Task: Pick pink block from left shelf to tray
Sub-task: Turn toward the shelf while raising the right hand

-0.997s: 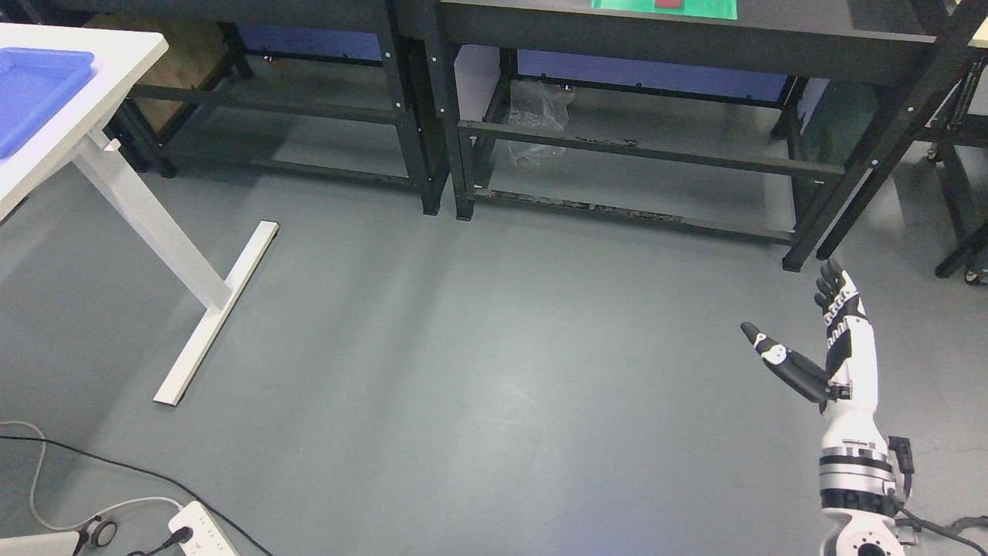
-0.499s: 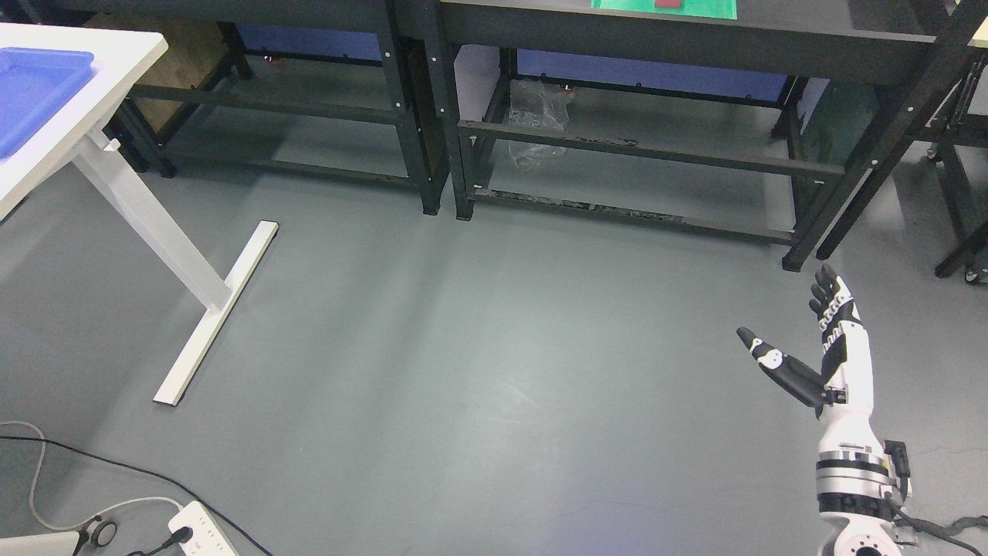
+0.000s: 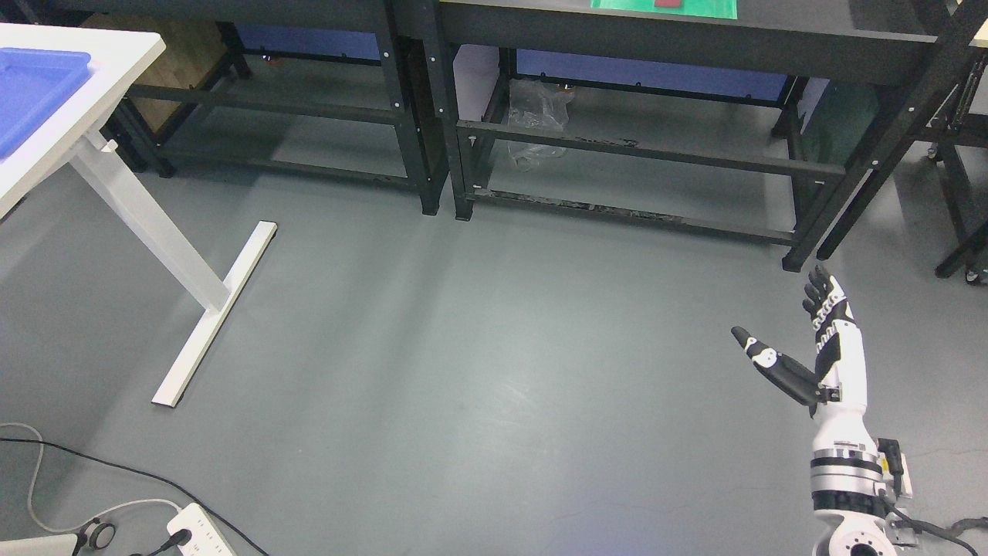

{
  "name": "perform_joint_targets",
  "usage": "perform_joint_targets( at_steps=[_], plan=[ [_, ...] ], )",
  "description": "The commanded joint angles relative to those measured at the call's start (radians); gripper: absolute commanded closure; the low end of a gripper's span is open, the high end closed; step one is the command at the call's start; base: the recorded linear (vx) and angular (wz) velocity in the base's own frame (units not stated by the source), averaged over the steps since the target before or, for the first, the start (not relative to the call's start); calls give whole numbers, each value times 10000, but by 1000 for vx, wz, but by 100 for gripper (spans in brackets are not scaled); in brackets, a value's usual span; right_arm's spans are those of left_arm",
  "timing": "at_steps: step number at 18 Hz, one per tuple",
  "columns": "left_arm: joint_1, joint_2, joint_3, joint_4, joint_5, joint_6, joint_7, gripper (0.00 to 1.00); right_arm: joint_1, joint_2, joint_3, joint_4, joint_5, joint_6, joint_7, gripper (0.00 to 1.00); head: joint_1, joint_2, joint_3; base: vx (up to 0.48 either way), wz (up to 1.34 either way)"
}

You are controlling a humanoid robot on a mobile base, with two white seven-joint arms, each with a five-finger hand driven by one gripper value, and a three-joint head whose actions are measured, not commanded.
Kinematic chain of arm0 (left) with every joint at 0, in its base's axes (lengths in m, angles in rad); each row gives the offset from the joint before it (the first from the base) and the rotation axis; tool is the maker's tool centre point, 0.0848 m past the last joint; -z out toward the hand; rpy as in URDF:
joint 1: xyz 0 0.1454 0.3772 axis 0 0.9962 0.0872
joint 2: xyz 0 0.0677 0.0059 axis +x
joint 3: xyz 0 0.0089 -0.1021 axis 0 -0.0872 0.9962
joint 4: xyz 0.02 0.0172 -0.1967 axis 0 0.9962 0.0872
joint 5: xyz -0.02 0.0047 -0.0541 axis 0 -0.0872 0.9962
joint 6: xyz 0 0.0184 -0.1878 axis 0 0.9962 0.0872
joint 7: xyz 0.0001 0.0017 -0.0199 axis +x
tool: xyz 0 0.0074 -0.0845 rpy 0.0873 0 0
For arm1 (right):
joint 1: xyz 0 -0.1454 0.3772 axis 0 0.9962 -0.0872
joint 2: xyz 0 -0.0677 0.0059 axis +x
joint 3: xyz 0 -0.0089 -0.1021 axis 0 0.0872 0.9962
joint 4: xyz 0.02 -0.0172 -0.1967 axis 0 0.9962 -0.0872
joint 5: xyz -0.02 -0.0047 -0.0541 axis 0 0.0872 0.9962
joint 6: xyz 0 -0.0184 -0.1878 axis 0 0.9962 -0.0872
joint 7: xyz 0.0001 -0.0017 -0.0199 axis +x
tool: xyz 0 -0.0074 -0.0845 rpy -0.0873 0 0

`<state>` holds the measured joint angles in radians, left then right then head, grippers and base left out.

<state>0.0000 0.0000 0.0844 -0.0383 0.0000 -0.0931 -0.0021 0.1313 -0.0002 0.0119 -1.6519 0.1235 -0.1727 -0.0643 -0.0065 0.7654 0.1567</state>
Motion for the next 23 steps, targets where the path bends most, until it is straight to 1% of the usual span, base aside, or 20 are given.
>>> perform_joint_targets(
  at_steps=[1,2,3,5,7,8,10,11,12,14,15,17,18,19,21,22,23],
  plan=[
    [-108,175,0,0,-15,-5,5,0,-24,-172,218,150,-454,116,152,0,0,0,0,27,0],
    [-108,175,0,0,-15,-5,5,0,-24,-172,249,181,-271,71,152,0,0,0,0,44,0],
    [-108,175,0,0,-15,-5,5,0,-70,-172,219,197,627,-97,61,0,0,0,0,44,0],
    [-123,175,0,0,-15,-5,5,0,-375,-172,-56,197,3276,-374,14,2,0,0,0,66,0],
    [-108,175,0,0,-15,-5,5,0,-590,-172,-226,212,6265,-207,-169,5,0,0,0,92,0],
    [-108,175,0,0,-15,-5,5,0,-576,-172,-196,197,7253,-99,-186,5,0,0,0,107,0],
    [-108,175,0,0,-15,-5,5,0,-530,-172,-180,136,8621,-159,-353,3,0,0,0,138,0],
    [-108,175,0,0,-15,-5,5,0,-576,-172,-196,120,9281,-251,-688,1,0,0,0,158,0],
    [-108,175,0,0,-15,-5,5,0,-683,-172,-226,120,9819,-252,-1284,1,0,0,0,158,0],
    [-123,175,0,0,-15,-5,5,0,-1066,-172,-227,120,9994,-191,-2665,0,0,0,0,171,-5],
    [-108,175,0,0,-15,-5,5,0,-1097,-172,-227,120,9978,-190,-2701,0,0,0,0,186,-2],
    [-108,175,0,0,-15,-5,5,0,-1372,-172,-227,120,10085,-8,-2458,1,0,0,0,171,6],
    [-108,175,0,0,-15,-5,5,0,-1480,-172,-196,120,10252,313,-2198,1,0,0,0,178,61],
    [-108,175,0,0,-15,-5,5,0,-1527,-172,-150,105,10831,513,-1740,1,0,0,0,178,61],
    [-108,175,0,0,-15,-5,5,0,-1680,-172,-119,74,13035,577,-468,1,0,0,0,194,-29],
    [-108,175,0,0,-15,-5,5,0,-1711,-172,-74,29,13729,577,-6,1,0,0,0,183,-235],
    [-108,175,0,0,-15,-5,5,0,-1802,-172,-43,-63,13797,562,74,1,0,0,0,183,-235]
  ],
)
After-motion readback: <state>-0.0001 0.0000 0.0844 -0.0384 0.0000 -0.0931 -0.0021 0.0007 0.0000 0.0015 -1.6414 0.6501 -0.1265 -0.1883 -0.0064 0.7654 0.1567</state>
